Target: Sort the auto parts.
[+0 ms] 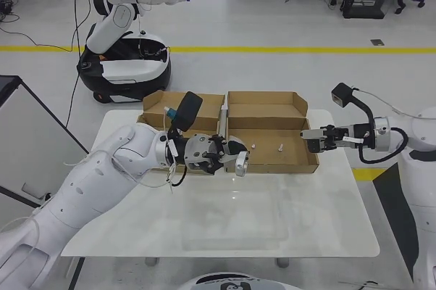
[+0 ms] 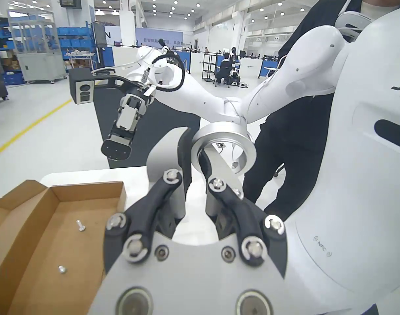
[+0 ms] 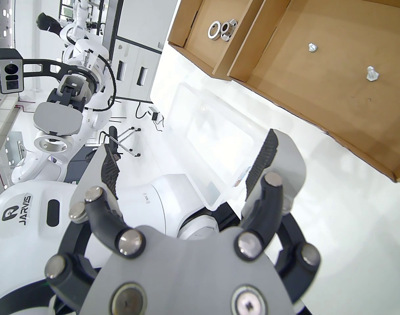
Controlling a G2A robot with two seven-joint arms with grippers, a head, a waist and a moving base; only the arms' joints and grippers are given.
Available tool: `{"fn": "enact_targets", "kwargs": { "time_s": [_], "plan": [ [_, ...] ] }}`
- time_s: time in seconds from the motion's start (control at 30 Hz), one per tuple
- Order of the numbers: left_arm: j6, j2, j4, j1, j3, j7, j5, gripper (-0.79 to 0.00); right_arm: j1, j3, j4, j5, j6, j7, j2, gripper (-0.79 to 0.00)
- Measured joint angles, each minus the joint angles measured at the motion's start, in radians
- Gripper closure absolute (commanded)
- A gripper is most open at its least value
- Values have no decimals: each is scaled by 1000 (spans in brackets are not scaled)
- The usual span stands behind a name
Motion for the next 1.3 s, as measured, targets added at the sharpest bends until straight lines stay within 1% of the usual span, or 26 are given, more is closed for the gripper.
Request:
{"fn": "enact_targets", "kwargs": {
  "time_s": [0.83, 0.93, 1.07, 1.3],
  "plan": [
    [0, 0, -1, 1, 0, 1, -1, 0, 0, 0, 0, 0, 0, 0, 0, -785],
    [11, -3, -11, 24, -7, 28, -28, 0, 0, 0, 0, 0, 0, 0, 0, -785],
    [0, -10, -43, 54, -16, 87, -116, 0, 0, 0, 0, 0, 0, 0, 0, -785],
    [0, -19, -113, 79, -36, 123, -223, 0, 0, 0, 0, 0, 0, 0, 0, -785]
  ]
}}
